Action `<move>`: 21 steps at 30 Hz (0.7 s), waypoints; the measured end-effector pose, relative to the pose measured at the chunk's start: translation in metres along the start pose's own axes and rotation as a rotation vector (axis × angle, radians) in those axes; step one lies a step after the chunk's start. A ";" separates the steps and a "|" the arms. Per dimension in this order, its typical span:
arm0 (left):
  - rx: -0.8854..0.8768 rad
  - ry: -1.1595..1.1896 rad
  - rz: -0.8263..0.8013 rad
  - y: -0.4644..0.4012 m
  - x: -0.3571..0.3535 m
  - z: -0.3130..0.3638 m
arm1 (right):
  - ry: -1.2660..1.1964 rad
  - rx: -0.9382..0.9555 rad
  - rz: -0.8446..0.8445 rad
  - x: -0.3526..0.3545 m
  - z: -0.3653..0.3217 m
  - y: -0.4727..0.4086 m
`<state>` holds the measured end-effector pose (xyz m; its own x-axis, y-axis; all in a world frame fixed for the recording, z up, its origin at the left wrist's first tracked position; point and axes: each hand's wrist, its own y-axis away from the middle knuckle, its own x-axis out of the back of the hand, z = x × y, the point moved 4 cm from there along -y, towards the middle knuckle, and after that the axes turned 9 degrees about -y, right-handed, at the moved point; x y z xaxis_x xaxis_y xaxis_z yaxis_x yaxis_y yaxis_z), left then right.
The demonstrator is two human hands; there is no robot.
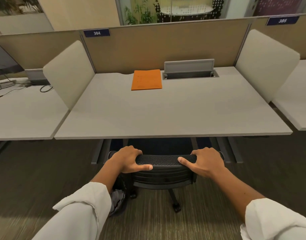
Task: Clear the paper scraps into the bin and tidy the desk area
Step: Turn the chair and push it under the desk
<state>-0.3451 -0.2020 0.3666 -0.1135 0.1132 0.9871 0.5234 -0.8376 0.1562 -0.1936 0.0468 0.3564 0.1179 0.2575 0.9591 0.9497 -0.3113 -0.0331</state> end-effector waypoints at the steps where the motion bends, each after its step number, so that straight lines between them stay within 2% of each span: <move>1: 0.004 0.004 -0.004 -0.004 0.000 -0.004 | 0.008 0.006 0.002 0.000 0.000 -0.006; 13: -0.001 0.038 -0.008 -0.070 0.009 -0.035 | 0.001 -0.001 0.008 0.007 0.021 -0.083; 21: 0.018 0.038 0.058 -0.098 0.012 -0.052 | 0.059 0.023 0.041 0.007 0.028 -0.115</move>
<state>-0.4416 -0.1466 0.3610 -0.1149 0.0443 0.9924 0.5454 -0.8321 0.1003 -0.2936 0.1099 0.3589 0.1400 0.1901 0.9717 0.9510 -0.2992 -0.0784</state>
